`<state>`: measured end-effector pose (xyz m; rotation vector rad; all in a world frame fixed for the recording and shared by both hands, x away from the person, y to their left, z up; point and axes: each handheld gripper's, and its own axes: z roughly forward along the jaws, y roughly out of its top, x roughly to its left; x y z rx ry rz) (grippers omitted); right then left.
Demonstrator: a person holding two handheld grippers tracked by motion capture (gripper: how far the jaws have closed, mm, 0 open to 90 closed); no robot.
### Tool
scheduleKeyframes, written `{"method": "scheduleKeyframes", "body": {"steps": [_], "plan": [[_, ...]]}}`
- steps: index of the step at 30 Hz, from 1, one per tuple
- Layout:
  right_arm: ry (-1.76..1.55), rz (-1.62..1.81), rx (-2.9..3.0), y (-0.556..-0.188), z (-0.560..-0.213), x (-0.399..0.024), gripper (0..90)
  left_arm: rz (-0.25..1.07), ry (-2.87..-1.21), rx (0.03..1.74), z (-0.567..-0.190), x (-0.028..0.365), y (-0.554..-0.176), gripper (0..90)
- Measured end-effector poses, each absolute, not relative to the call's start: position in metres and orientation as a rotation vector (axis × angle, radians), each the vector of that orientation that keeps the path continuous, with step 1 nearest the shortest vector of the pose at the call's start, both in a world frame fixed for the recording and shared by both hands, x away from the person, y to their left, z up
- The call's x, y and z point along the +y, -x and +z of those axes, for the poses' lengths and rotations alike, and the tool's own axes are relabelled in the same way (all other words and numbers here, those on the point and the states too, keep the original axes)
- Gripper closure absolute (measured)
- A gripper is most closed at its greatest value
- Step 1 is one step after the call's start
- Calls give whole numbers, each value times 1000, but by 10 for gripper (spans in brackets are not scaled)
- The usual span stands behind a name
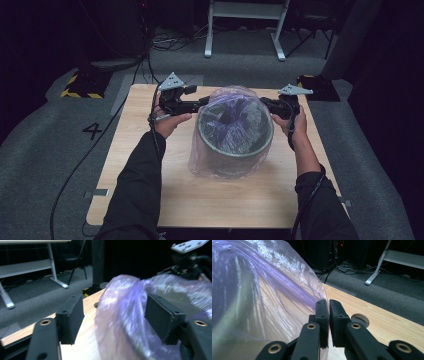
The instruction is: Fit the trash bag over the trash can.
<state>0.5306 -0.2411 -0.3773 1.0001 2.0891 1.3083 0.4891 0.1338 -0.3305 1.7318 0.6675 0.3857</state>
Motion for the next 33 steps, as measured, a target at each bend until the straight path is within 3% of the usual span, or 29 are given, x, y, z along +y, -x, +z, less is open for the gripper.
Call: {"method": "scheduleKeyframes", "body": {"steps": [5,7,10,17,20,27,33], "plan": [[-991,1303,2095,-531,-376,-238,854,381,-1806,577,-325,114,-485,290],[-987,1304,2098,-531,-375,-237,853,393,-1849,572,-326,105,-485,328],[-979,1306,2100,-531,-374,-235,852,415,-1886,590,-327,98,-489,438],[-956,1304,2114,-531,-372,-231,854,418,-1927,595,-334,100,-499,800],[-945,1304,2118,-531,-372,-230,856,427,-1901,627,-337,105,-504,894],[-943,1295,2122,-532,-372,-227,858,461,-1901,696,-344,109,-511,899],[-965,1290,2144,-536,-379,-227,862,408,-1898,769,-363,109,-521,899]]}}
